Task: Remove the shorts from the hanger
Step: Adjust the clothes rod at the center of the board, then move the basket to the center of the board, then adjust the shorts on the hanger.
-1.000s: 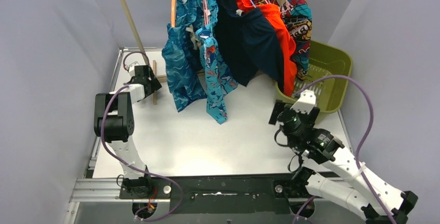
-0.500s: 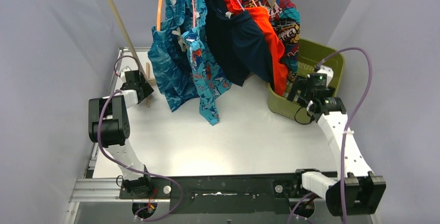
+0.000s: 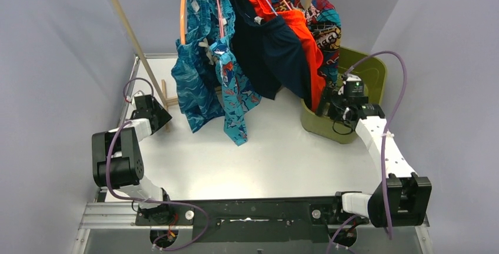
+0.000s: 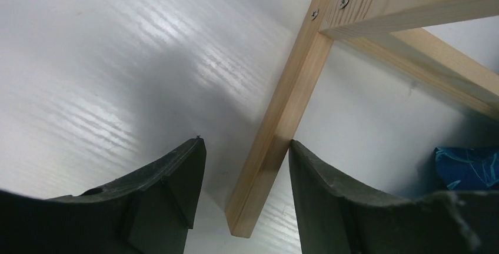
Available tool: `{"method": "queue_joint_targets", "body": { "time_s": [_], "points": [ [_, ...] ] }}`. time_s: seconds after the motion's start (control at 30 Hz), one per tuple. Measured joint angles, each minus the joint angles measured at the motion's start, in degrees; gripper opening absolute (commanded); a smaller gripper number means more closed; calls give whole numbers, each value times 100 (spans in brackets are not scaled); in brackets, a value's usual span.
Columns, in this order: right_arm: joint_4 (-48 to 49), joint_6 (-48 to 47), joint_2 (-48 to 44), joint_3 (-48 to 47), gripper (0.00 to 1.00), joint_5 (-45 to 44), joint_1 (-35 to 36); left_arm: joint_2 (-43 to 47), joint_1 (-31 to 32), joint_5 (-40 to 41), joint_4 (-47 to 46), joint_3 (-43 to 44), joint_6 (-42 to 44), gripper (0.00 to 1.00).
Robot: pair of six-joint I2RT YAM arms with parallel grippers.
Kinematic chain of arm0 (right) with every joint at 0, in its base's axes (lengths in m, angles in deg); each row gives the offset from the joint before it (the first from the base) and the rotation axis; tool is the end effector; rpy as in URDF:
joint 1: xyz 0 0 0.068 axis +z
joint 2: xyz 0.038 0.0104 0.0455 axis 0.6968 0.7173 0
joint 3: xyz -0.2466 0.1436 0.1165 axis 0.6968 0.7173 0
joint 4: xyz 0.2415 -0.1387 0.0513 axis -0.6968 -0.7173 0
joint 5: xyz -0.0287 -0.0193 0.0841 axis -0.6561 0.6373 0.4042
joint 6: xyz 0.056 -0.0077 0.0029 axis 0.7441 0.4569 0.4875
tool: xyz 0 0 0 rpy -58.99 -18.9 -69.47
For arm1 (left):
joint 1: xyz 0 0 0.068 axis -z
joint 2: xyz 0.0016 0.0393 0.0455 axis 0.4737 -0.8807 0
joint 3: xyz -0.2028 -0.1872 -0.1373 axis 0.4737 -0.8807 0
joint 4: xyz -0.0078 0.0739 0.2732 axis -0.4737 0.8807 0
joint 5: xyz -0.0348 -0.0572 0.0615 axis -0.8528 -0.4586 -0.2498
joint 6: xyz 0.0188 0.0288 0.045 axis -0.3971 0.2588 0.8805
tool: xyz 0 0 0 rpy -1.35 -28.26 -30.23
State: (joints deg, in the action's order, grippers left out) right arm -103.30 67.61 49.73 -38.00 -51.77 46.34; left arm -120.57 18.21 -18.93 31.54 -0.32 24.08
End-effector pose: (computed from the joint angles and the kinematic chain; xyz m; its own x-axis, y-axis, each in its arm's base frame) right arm 0.2788 0.0148 0.3101 -0.7482 0.2835 -0.5999 0.1345 0.9502 0.2813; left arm 0.3279 0.0621 0.1649 -0.4978 -0.6179 -0.6086 -0.5865 0.7568 -0.2886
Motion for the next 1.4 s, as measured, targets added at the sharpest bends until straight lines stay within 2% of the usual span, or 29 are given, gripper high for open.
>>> {"method": "queue_joint_targets", "body": {
  "time_s": [0.1, 0.23, 0.43, 0.67, 0.77, 0.87, 0.9, 1.03, 1.17, 1.3, 1.4],
  "points": [
    [-79, 79, -365, 302, 82, 168, -24, 151, -61, -33, 127, -85, -61, 62],
    [-385, 264, -1086, 669, 80, 282, -26, 413, -129, -39, 538, -114, -125, 67],
    [-772, 579, -1615, 1014, 74, 22, -22, 1443, -186, -44, 1086, -114, -208, 74],
    [-1266, 1001, -1631, 938, 75, -1056, -26, 2581, -201, -125, 1259, -114, -380, 77],
    [-1364, 1130, -1727, 879, 81, -1471, -35, 2903, -203, -308, 1355, -118, -411, 77],
    [-1445, 1143, -1888, 745, 82, -1639, -46, 3281, -203, -619, 1419, -157, -407, 77],
    [-1425, 1108, -1956, 697, 83, -1580, -61, 3394, -203, -713, 1434, -177, -398, 77],
    [-850, 999, -2354, 446, 99, -595, -70, 3875, -203, -1191, 1497, -219, -282, 77],
    [-17, 782, -2122, 116, 98, 538, -68, 4131, -201, -1574, 1497, -219, -168, 77],
    [649, 153, -1438, -203, 98, 935, -59, 4221, -199, -1897, 1558, -205, -7, 77],
    [1283, -380, -1198, -15, 97, 1060, -59, 4266, -197, -2074, 1696, -197, 138, 77]
  ]
}}
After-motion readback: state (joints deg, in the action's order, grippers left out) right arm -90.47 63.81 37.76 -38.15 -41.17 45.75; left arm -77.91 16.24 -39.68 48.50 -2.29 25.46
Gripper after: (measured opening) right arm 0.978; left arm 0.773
